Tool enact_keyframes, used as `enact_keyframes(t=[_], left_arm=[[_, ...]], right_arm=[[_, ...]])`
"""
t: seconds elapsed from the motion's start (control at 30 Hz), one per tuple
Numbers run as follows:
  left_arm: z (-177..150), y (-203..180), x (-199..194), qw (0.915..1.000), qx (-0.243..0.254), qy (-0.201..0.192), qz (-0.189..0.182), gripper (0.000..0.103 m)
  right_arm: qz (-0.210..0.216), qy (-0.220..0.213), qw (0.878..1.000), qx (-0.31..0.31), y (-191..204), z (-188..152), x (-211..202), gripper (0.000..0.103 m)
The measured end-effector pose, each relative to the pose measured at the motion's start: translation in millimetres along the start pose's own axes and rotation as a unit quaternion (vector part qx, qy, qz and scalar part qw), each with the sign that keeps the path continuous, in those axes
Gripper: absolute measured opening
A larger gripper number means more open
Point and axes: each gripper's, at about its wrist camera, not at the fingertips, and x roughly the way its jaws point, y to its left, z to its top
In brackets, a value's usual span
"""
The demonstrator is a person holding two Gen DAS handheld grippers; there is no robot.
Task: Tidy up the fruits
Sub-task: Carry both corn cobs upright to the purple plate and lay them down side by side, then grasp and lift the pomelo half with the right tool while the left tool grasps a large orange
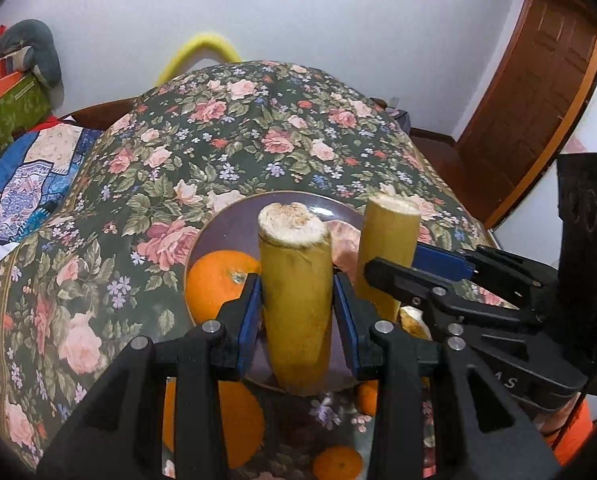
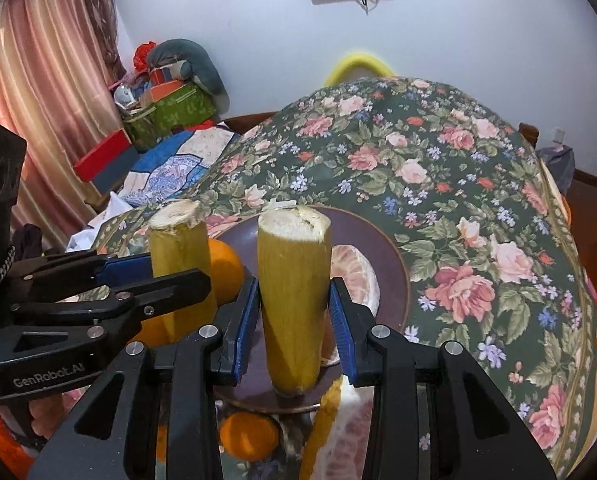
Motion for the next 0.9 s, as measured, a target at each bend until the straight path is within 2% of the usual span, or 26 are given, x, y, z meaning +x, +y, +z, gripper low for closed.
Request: enact_keyframes(t=[0.17, 0.47, 0.53, 0.8, 0.9], left_arm=[[-0.1, 5.6, -16.2, 0.9997, -0.010, -0.023, -0.002, 0.039], [-17.9, 6.8, -40.5, 0.9996, -0.002, -0.023, 0.015, 0.040], [-22.1, 8.3, -45.6, 0.9995, -0.001, -0.024, 0.020, 0.048], [-42.6, 18.4, -65.4, 0.9988, -0.003, -0.022, 0.043, 0.062], [-51.7, 23.7, -68.6, 0.9988, -0.011, -0.015, 0.046, 0.068]], right_arm=[[-0.001, 0.003, 1.000, -0.001, -0.8, -4.7, -5.9, 0.034], [-0.017, -0.008, 1.000, 0.001, -2.0, -18.5, -34.0, 0.035], [-0.025, -0.011, 1.000, 0.001, -2.7, -22.2, -41.5, 0.038], [-0.050, -0.014, 0.999, -0.006, -3.6, -41.8, -63.5, 0.041], [-0.056, -0.010, 0.998, -0.005, -3.7, -51.9, -66.6, 0.049]])
